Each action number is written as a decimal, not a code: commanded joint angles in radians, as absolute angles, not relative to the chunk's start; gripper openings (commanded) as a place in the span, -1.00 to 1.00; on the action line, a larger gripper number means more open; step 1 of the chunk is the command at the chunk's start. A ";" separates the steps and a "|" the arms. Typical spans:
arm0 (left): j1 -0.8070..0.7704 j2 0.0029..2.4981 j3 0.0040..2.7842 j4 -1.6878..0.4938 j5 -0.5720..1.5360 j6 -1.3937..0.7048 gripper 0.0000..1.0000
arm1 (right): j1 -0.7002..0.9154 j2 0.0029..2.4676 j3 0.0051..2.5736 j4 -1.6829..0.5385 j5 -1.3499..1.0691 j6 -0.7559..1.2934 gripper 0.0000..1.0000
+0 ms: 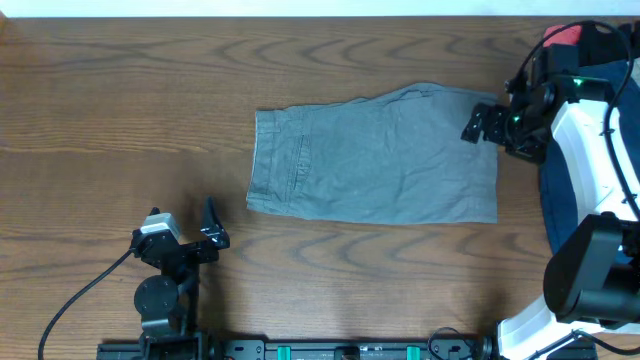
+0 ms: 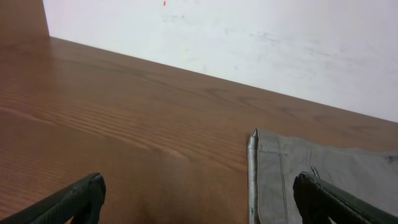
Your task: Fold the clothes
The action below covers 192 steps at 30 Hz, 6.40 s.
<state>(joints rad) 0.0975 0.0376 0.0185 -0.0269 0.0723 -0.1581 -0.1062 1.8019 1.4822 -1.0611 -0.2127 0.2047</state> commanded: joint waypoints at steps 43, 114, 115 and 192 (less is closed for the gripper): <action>0.102 0.037 0.004 -0.063 0.093 -0.162 0.96 | 0.856 2.162 1.465 -0.765 -0.319 0.292 -0.98; 0.102 0.037 0.004 -0.063 0.093 -0.162 0.95 | 0.140 1.766 0.915 -0.883 -0.034 0.547 -0.98; 0.102 0.037 0.004 -0.063 0.093 -0.162 0.96 | 0.141 1.764 0.915 -0.892 -0.034 0.550 -0.98; 0.102 0.036 0.004 -0.063 0.093 -0.162 0.96 | -0.036 1.673 1.005 -0.965 0.011 0.416 -0.98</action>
